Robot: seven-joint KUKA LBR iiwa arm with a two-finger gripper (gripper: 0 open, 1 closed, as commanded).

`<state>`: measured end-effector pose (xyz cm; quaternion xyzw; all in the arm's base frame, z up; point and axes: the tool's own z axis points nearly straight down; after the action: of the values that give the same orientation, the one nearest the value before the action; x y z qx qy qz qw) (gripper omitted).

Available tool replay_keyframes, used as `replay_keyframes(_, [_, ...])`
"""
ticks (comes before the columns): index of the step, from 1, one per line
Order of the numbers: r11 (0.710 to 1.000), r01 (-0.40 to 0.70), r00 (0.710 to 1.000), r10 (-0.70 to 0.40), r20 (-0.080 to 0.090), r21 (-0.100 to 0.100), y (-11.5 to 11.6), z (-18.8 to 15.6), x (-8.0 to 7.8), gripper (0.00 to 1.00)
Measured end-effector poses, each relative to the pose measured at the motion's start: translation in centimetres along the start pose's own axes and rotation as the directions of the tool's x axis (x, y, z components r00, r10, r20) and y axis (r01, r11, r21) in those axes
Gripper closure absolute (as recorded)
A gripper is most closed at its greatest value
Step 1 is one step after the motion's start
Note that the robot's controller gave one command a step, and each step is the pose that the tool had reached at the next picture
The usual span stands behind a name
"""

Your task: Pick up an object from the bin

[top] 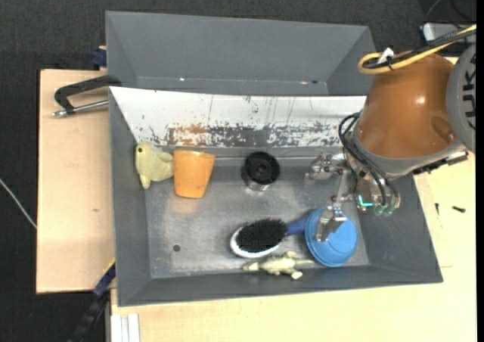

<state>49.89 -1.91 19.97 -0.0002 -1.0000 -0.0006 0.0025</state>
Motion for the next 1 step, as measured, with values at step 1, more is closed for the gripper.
replay_keyframes(1, [0.998, -0.07, 0.997, 0.07, 0.023, 0.003, 0.92, 11.91, -0.33, 0.0])
